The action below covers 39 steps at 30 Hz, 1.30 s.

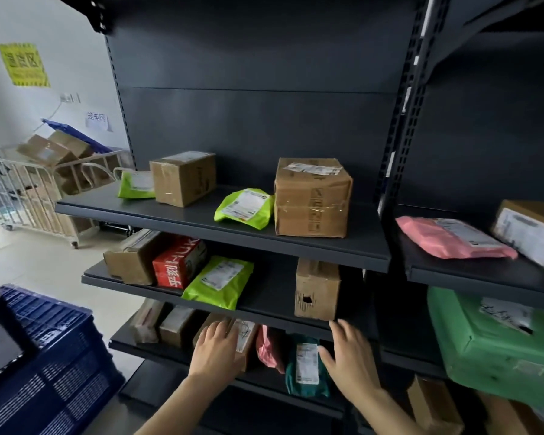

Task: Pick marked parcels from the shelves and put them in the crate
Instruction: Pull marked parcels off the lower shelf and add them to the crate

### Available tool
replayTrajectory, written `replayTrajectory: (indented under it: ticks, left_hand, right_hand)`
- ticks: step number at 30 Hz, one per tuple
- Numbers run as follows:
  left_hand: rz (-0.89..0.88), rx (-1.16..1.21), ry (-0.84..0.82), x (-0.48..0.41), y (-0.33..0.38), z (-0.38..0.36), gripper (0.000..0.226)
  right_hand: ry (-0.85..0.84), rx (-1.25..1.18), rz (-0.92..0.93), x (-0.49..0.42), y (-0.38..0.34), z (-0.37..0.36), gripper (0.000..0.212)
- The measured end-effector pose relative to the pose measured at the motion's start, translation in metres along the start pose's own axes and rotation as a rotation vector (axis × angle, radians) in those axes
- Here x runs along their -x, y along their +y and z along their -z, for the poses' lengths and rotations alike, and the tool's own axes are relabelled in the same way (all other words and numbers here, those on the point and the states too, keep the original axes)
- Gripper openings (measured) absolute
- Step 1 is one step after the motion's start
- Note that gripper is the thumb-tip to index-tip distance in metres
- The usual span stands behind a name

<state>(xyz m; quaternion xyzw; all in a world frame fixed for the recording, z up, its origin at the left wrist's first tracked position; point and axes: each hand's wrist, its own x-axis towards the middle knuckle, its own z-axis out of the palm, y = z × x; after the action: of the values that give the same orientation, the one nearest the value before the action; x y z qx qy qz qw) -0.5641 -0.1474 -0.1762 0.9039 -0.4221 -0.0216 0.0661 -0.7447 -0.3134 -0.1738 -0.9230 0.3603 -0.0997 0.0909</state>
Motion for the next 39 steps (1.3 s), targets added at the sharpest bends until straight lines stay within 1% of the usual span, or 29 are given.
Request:
replayTrajectory:
  ticks: [3,8,11,16,19,21,24,28,31,34,36,39]
  left_hand:
    - [-0.020,0.019,-0.006,0.000,-0.026,-0.003,0.074]
    - [-0.059,0.062,-0.005,-0.014,-0.041,-0.005,0.071]
    - [-0.091,0.074,-0.003,-0.029,-0.034,-0.002,0.063]
    - [-0.199,0.067,-0.038,-0.059,-0.005,-0.008,0.056]
    - [-0.237,0.104,-0.082,-0.084,0.017,-0.016,0.062]
    - [-0.242,0.166,-0.144,-0.101,0.034,-0.020,0.067]
    - [-0.200,0.334,-0.255,-0.130,0.055,-0.024,0.078]
    - [-0.159,0.471,-0.313,-0.161,0.073,-0.028,0.084]
    - [-0.184,0.543,-0.327,-0.169,0.079,-0.029,0.076]
    - [-0.181,0.615,-0.330,-0.165,0.079,-0.031,0.069]
    - [-0.191,0.639,-0.344,-0.158,0.076,-0.029,0.065]
    - [-0.192,0.675,-0.342,-0.147,0.066,-0.025,0.051]
  right_hand:
    - [0.001,0.001,-0.045,-0.002,-0.016,-0.009,0.061]
    - [0.009,0.000,-0.121,-0.012,-0.024,-0.012,0.061]
    - [0.020,0.003,-0.156,-0.020,-0.021,-0.012,0.062]
    - [0.030,0.000,-0.224,-0.031,-0.005,-0.014,0.062]
    - [0.032,-0.020,-0.256,-0.041,0.007,-0.020,0.061]
    - [0.042,-0.058,-0.278,-0.052,0.016,-0.023,0.061]
    - [0.048,-0.140,-0.297,-0.072,0.025,-0.030,0.058]
    - [0.061,-0.252,-0.310,-0.103,0.030,-0.040,0.056]
    - [0.089,-0.365,-0.345,-0.117,0.025,-0.046,0.051]
    - [0.102,-0.469,-0.389,-0.113,0.014,-0.051,0.057]
    - [0.131,-0.497,-0.415,-0.105,0.006,-0.053,0.059]
    - [0.153,-0.507,-0.448,-0.093,-0.009,-0.054,0.058]
